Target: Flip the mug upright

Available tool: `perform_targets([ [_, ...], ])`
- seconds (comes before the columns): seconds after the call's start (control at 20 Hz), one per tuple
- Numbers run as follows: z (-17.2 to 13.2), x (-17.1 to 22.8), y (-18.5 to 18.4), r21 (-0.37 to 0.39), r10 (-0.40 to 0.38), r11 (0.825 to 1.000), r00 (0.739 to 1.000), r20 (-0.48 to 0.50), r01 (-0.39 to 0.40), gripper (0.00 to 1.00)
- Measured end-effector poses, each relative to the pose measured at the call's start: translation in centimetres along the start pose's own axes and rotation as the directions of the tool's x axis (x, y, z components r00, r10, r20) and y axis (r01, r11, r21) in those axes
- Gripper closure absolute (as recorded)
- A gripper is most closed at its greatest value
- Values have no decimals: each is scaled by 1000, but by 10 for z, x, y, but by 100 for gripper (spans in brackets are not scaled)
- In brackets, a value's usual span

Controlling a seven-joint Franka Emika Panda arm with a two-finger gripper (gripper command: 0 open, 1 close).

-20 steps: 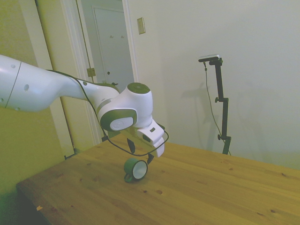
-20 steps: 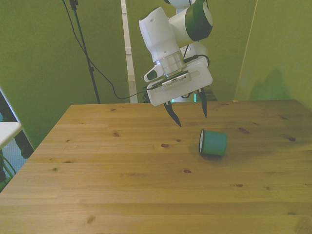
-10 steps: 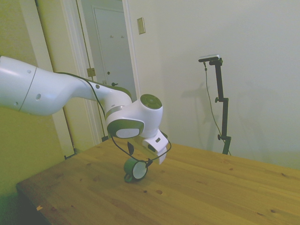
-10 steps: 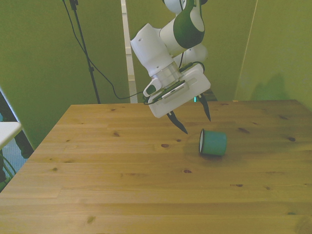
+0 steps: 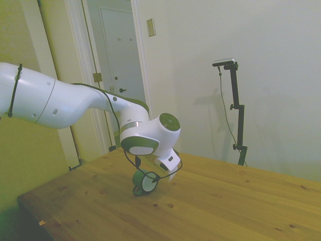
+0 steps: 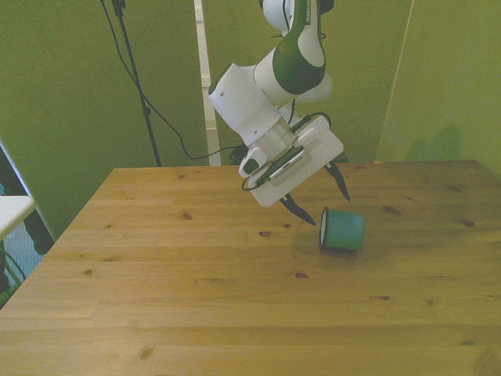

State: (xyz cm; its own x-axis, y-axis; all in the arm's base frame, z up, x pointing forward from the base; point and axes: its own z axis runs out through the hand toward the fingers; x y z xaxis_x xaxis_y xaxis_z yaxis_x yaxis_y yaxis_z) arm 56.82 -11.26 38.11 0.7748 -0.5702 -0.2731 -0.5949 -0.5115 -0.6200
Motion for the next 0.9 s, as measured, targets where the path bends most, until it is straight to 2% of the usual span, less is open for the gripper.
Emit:
perform_targets([
  [0.45,22,6,15,130,-52,991,991,120,37,0],
  [0.85,32,-2,8,176,-84,983,985,149,57,0],
  [0.9,33,-3,6,180,-86,982,985,150,58,100],
])
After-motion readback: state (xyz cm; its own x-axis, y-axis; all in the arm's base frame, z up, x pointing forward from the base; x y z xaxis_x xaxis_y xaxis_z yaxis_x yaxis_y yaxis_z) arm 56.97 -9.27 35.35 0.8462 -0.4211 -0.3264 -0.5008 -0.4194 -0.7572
